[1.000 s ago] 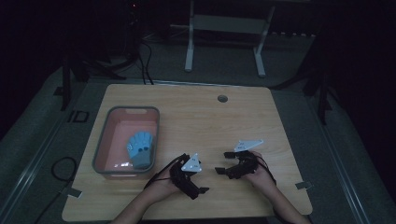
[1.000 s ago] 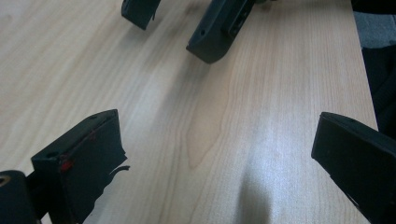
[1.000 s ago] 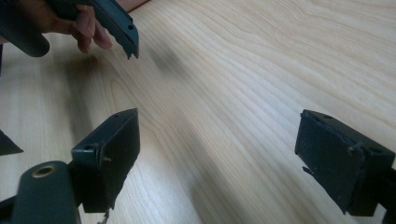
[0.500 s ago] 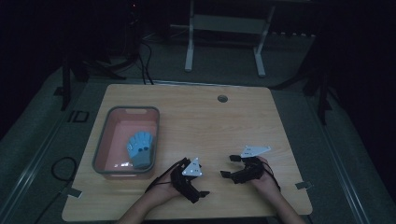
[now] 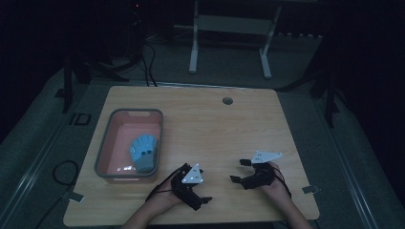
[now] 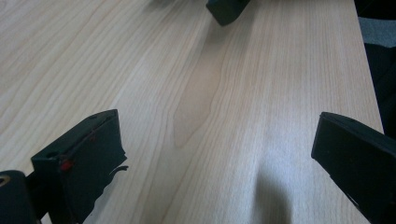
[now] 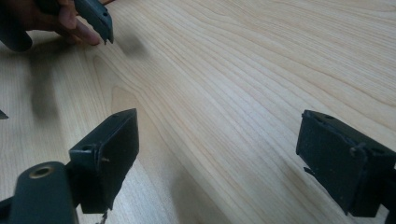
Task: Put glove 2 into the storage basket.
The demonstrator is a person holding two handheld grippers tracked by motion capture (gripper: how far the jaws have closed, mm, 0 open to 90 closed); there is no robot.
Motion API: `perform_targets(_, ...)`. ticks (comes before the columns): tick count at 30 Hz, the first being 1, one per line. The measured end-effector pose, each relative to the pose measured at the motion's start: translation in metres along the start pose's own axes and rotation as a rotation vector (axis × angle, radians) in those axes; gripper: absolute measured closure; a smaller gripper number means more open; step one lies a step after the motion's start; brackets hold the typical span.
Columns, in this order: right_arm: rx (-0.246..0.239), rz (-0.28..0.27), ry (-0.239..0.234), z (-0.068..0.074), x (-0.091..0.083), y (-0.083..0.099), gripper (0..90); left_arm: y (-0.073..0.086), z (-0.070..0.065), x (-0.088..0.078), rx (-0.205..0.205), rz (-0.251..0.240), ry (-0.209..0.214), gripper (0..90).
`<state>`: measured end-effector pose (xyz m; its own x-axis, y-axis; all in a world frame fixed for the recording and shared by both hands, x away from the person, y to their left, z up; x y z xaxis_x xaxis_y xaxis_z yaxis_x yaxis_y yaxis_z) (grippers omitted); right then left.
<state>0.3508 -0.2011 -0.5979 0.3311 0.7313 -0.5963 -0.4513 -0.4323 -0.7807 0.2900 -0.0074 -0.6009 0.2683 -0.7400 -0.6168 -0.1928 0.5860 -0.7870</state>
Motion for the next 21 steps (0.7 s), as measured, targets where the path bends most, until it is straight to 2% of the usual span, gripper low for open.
perform_targets(4, -0.014, -0.003, 0.013, -0.001, -0.005, 0.002, 12.8, 0.002, -0.001, -0.003, 0.005, -0.005, -0.010, 2.5)
perform_targets(8, 0.013, -0.025, 0.015, -0.004, -0.011, 0.006, 12.9, 0.005, -0.002, -0.004, 0.005, 0.002, -0.020, 2.6)
perform_targets(14, 0.014, -0.020, 0.030, -0.007, -0.009, 0.006, 12.9, 0.007, -0.003, -0.004, 0.024, 0.006, -0.032, 2.6)
perform_targets(17, 0.017, -0.026, 0.032, -0.008, -0.009, 0.006, 12.9, 0.008, 0.000, -0.005, 0.003, -0.004, -0.035, 2.5)
perform_targets(21, 0.029, -0.041, 0.047, -0.011, -0.011, 0.005, 12.9, 0.007, 0.006, -0.007, -0.023, -0.034, -0.060, 2.5)
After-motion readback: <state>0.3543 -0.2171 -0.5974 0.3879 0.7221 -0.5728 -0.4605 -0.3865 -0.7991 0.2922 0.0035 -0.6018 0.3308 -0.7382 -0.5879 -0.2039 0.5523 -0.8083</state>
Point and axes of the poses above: each handheld gripper's, and its own axes: x roughly forward along the jaws, y roughly out of its underside, z roughly to its left, the point moved 7 cm from there along x, roughly forward along the jaws, and after that the axes turned 2 degrees about x, right-handed, at the moved point
